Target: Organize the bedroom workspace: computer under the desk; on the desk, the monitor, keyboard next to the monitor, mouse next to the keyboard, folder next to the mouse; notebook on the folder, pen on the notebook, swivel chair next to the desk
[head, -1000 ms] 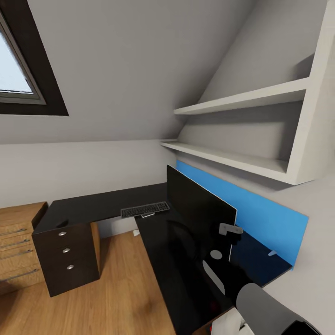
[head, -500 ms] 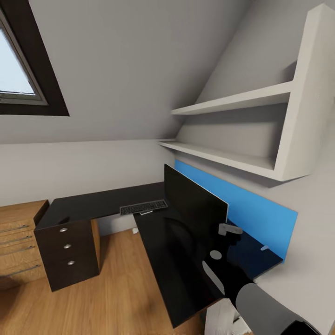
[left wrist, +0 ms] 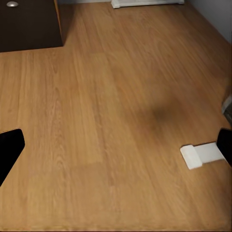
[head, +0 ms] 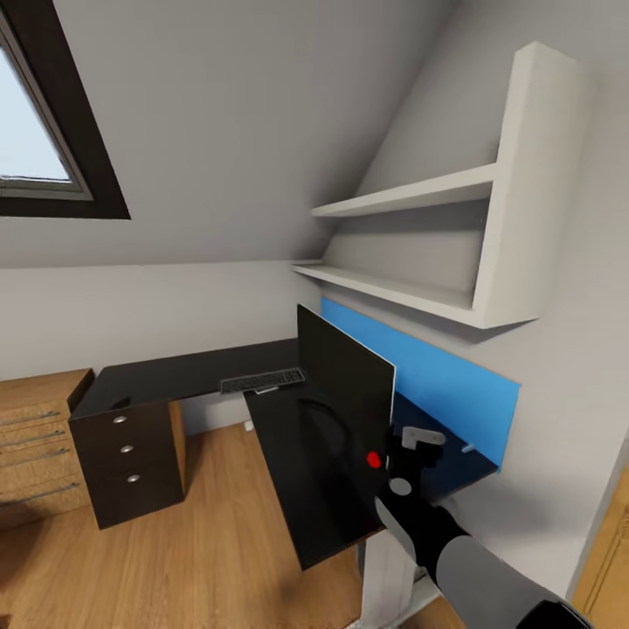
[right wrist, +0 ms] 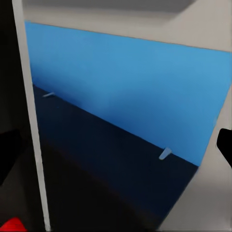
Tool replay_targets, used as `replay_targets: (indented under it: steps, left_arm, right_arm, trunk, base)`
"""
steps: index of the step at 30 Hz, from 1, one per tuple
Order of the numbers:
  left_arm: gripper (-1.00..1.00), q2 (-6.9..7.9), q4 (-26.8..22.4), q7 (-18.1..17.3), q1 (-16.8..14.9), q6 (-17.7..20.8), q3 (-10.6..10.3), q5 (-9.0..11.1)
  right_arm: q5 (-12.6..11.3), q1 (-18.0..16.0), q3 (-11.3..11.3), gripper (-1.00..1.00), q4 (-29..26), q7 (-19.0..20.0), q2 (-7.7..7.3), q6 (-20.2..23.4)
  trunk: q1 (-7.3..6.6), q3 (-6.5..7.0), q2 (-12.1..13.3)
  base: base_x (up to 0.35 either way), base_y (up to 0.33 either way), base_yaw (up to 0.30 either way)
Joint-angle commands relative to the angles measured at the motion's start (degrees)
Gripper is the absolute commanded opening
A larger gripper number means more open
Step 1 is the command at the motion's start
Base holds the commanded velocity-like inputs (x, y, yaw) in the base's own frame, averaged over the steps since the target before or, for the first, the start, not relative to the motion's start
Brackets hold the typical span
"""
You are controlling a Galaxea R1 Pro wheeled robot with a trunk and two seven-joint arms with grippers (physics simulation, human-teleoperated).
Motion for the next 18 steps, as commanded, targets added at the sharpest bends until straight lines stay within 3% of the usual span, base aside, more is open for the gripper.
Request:
replay_targets:
  steps: [1,11,16,18]
  left_arm:
    - [1.00,-0.01,0.0,0.0,0.0,-0.2,0.1,0.0]
    - [1.00,-0.01,0.0,0.1,0.0,-0.2,0.1,0.0]
    - [1.00,-0.01,0.0,0.1,0.0,-0.1,0.1,0.0]
    - [1.00,-0.01,0.0,0.1,0.0,-0.1,0.1,0.1]
  right_arm:
    - [-0.6,-0.1,0.5,1.00,0.2,0.1,0.00,-0.3]
    - [-0.6,-0.1,0.5,1.00,1.1,2.4,0.35,-1.4]
    - [-0.6,-0.1,0.5,1.00,2.6,2.6,1.66,-5.1]
    - [-0.6,-0.1,0.5,1.00,4.6,5.9,2.37,-7.1]
  trunk:
    - [-0.01,-0.11,-0.1]
    - [-0.01,-0.11,-0.1]
    - [-0.01,-0.11,-0.1]
    - [-0.01,-0.11,-0.1]
  base:
    - [-0.257,-0.176,0.000]
    - [-0.258,-0.177,0.000]
    - [-0.258,-0.177,0.000]
    - [-0.231,-0.166,0.000]
